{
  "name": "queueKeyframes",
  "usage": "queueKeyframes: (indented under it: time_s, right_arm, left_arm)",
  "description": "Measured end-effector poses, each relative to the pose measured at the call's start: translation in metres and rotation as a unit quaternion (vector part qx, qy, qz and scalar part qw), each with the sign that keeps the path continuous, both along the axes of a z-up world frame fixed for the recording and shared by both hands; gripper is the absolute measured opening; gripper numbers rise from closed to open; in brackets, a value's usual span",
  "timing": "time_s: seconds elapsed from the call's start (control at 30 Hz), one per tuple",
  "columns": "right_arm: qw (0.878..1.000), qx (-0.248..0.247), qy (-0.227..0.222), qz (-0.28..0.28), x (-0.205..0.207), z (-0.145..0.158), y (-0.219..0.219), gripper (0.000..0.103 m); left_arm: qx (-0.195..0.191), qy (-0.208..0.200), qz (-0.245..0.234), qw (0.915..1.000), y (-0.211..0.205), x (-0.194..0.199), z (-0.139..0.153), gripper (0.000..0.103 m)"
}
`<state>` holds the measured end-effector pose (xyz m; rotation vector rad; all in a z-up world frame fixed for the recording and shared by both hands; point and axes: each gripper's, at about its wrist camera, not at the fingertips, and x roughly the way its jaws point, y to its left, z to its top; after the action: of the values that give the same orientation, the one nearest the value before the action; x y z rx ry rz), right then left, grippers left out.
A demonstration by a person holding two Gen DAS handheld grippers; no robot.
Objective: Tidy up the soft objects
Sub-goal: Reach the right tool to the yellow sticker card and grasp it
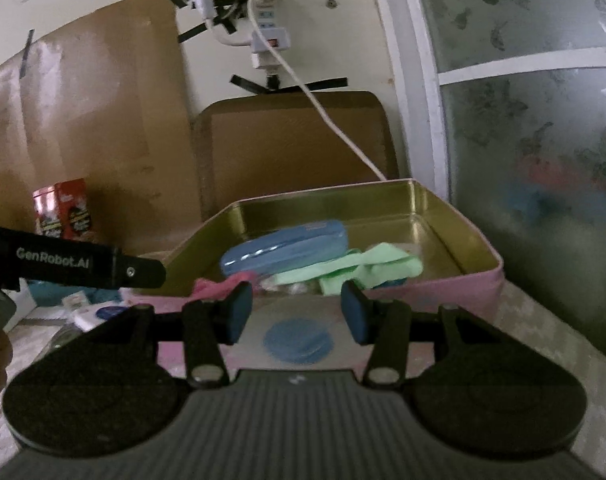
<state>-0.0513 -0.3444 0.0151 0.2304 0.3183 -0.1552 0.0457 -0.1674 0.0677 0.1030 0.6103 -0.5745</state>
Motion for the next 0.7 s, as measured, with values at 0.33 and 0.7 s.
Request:
queueKeyframes:
  time_s: [0.33,0.7]
  right_arm:
    - [0.998,0.003,0.033,0.054,0.001,-0.006,0.047,0.052]
    - [0.988,-0.011,0.084,0.131,0.013,-0.024,0.101,0.052]
  left_arm:
    - [0.005,0.008,0.036,0.9993,0.054,-0.012,-0.016,0.090]
    - [0.030,0.023,0.144,0.9888,0.138,0.001,-0.057,0.090]
